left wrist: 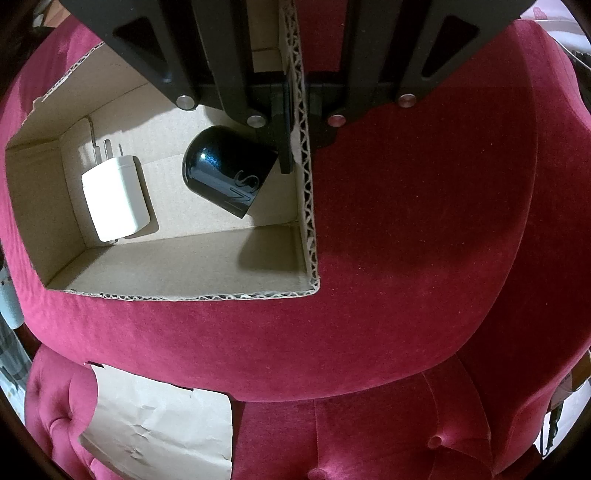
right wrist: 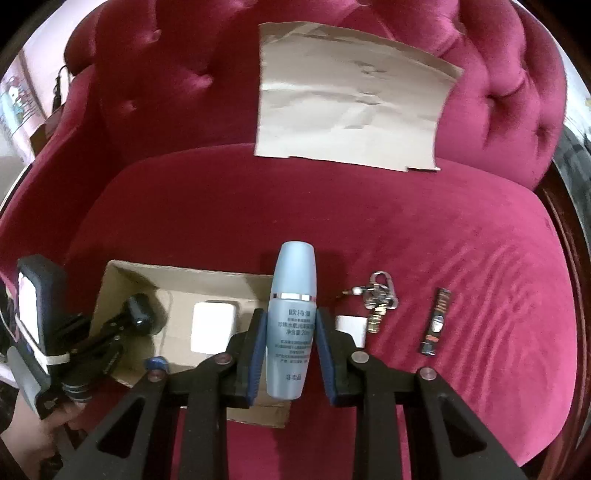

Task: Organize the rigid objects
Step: 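Carry the light blue bottle with the right gripper over the box, then lower the bottle into the box and open the right gripper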

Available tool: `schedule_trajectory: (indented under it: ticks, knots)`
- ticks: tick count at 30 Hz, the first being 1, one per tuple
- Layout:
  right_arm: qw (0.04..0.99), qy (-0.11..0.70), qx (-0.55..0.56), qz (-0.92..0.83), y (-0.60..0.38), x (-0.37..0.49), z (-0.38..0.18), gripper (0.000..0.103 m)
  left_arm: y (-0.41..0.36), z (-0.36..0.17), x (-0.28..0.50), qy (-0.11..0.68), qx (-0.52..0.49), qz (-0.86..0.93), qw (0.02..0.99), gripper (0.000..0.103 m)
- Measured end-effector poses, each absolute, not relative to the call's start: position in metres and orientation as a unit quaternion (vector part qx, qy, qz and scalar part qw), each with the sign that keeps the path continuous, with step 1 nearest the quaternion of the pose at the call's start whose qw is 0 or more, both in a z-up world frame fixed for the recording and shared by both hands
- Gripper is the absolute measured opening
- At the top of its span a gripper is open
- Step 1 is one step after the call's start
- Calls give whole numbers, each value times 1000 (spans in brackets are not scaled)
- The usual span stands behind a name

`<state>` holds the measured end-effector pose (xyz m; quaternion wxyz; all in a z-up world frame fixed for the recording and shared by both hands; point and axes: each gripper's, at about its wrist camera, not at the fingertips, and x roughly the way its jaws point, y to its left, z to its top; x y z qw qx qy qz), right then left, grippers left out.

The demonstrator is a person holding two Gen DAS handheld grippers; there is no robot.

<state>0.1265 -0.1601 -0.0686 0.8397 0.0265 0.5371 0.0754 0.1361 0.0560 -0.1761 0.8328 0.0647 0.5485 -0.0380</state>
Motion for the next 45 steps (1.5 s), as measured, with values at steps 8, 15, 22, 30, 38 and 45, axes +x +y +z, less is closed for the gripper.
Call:
schedule_trajectory:
  ticks: [8,15,22,30,38,45]
  knots:
    - [836,538,12,107,-130,127,-68,27,58,-175,138,549,62,-39,833,4]
    - [831,541,6,130,-108,124,-72,27,59,-175,138,550,61,-39,832,4]
    - [826,543,3,149,-91,122,-76,27,59,-175,138,549,62,-39,832,4]
    - [822,545,10,164,-78,119,-84,27,59,-175,139,549,61,-39,832,4]
    - [819,548,20,170,-70,120,-93,27,59,-175,138,549,63,-39,833,4]
    - [817,549,30,174,-70,123,-95,28,60,-175,139,548,64,-39,833,4]
